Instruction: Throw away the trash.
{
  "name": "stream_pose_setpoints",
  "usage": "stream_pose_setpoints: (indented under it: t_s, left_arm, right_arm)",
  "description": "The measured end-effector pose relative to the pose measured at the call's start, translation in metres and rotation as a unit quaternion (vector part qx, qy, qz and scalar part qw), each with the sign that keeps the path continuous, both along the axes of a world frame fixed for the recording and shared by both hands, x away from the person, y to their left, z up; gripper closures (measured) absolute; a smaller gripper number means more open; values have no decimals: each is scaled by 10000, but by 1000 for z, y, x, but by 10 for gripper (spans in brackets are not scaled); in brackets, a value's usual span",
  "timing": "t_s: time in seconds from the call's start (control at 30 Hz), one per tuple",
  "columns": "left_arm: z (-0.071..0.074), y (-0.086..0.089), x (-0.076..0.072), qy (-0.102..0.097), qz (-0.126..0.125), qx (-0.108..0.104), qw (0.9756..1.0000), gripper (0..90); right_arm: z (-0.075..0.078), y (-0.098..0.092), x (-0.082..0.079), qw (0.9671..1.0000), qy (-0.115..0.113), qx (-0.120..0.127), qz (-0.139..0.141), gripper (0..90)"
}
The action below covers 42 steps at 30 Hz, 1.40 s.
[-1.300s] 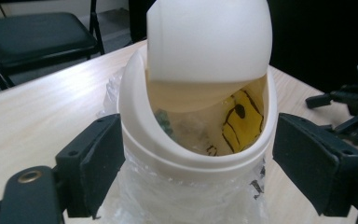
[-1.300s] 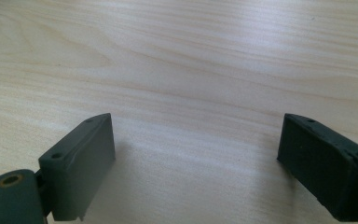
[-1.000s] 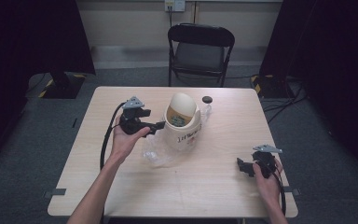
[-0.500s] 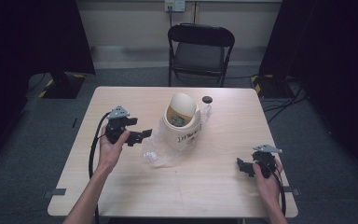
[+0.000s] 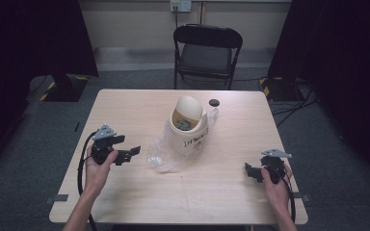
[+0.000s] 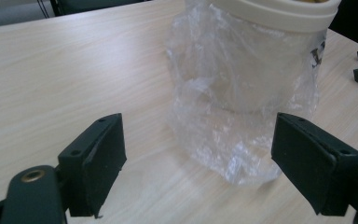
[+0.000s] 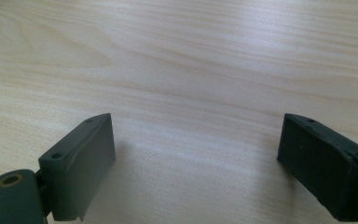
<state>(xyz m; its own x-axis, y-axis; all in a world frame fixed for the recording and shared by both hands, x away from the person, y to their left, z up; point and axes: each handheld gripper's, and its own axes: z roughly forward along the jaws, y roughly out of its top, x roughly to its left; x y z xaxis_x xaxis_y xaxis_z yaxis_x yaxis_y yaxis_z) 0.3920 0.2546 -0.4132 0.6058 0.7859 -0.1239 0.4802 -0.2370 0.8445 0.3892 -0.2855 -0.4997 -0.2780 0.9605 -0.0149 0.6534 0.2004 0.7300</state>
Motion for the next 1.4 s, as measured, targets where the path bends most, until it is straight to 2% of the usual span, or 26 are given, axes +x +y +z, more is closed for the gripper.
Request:
stream_pose_setpoints:
  t_s: [0.07,0.1,0.17,0.27,0.4,0.47,0.53,0.67,0.73,0.77,0.83,0.93,1.07,1.17,1.3,1.4]
  left_arm:
    - [-4,6,-4,62,34,-10,10000,174]
    - [-6,9,-6,70,62,85,9999,173]
    - [-11,14,-9,60,224,134,9996,173]
    - [-21,21,-12,165,318,20,9994,173]
    - [-35,25,-16,322,412,330,9981,174]
    - [-38,26,-17,302,407,518,9974,175]
    - [-43,27,-20,328,395,603,9969,176]
    - [-57,32,-21,508,478,704,9951,175]
    - [-66,35,-21,683,517,535,9949,176]
    - [-69,35,-20,717,520,531,9947,179]
    - [-74,34,-18,797,580,730,9925,180]
    - [-79,32,-15,854,564,787,9916,180]
    - [-82,30,-15,804,648,844,9911,177]
    - [-84,26,-14,640,688,1047,9901,166]
    - [-89,22,-15,483,805,1033,9902,112]
    - [-89,22,-15,475,820,1043,9900,111]
  right_arm:
    - [0,0,0,10000,0,1,-2,100]
    - [0,0,0,10000,1,2,-1,100]
    - [0,0,0,10000,1,2,-1,100]
    - [0,0,0,10000,0,2,-1,100]
    - [0,0,0,10000,2,2,-2,100]
    - [0,0,0,10000,-1,0,1,100]
    - [0,0,0,10000,1,3,-2,100]
    - [0,0,0,10000,1,2,-1,100]
    - [0,0,0,10000,1,4,-5,100]
    - [0,0,0,10000,-1,-1,0,100]
    - [0,0,0,10000,3,5,-4,100]
    - [0,0,0,10000,0,-1,2,100]
    - [0,0,0,10000,0,-1,2,100]
    - [0,0,0,10000,0,0,1,100]
    - [0,0,0,10000,1,2,-1,100]
    - [0,0,0,10000,0,1,-1,100]
